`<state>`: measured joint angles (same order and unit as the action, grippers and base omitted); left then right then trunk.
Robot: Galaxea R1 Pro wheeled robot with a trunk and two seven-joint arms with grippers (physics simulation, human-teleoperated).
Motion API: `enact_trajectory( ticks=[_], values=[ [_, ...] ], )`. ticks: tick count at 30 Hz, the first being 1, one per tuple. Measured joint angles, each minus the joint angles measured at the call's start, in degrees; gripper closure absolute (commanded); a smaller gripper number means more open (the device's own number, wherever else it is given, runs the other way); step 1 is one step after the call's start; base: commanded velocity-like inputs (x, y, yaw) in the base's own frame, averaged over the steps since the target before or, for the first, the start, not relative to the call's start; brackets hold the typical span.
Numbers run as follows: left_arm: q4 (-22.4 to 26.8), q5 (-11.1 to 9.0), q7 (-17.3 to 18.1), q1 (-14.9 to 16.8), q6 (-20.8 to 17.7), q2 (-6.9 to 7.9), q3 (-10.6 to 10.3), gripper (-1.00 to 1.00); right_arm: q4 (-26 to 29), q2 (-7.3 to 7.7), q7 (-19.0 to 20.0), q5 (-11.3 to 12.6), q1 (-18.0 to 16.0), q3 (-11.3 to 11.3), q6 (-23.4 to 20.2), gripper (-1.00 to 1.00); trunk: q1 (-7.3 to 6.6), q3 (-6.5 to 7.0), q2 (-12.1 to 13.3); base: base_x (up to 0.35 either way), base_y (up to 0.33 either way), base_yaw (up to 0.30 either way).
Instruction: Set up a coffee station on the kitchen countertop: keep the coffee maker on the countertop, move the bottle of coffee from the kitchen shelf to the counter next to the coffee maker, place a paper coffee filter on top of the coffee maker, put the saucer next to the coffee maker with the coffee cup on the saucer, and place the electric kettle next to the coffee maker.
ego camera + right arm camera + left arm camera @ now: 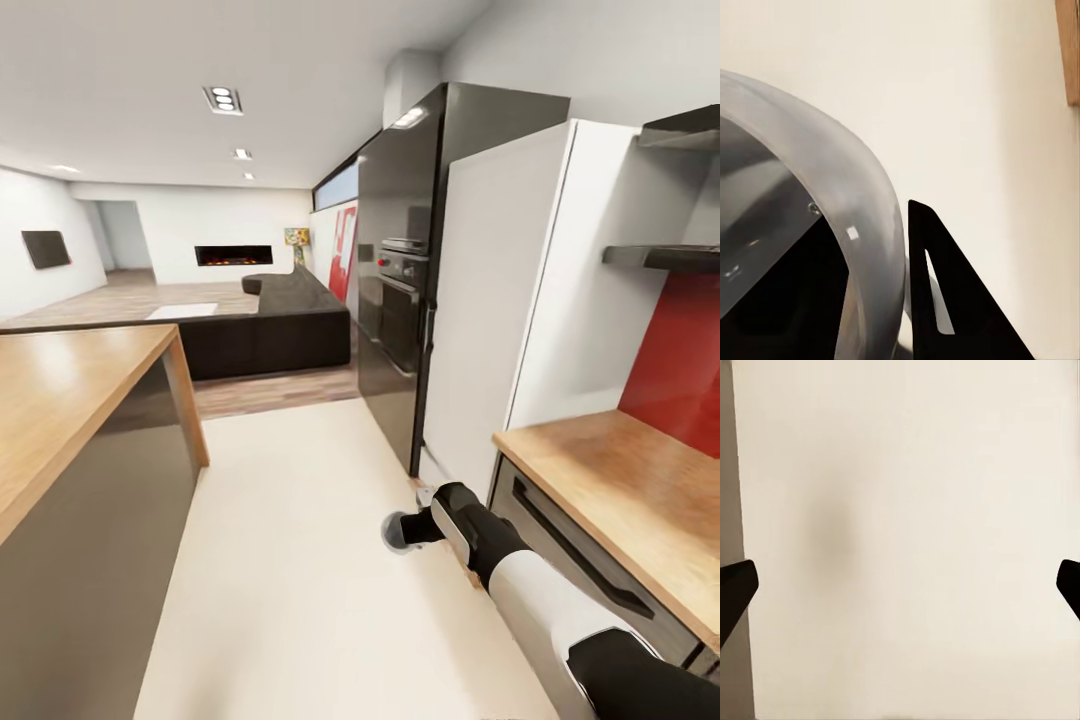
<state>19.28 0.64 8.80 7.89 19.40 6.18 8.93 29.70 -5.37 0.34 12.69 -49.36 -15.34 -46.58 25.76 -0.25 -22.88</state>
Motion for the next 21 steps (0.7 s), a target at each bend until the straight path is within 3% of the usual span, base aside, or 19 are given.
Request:
enact_trajectory(
  ticks=[14, 21],
  values=[
    [0.31, 0.21, 0.09, -0.1, 0.14, 0.52, -0.04, -1.0, 0.0, 0.05, 0.0, 0.0, 0.0, 0.05, 0.0, 1.0, 0.01, 0.0, 0.0, 0.007, 0.003, -0.262],
    [-0.31, 0.28, 0.14, 0.01, 7.27, 2.99, -0.26, -1.0, 0.0, 0.07, 0.0, 0.0, 0.0, 0.06, 0.0, 1.0, 0.01, 0.0, 0.0, 0.0, 0.0, -0.263]
  ],
)
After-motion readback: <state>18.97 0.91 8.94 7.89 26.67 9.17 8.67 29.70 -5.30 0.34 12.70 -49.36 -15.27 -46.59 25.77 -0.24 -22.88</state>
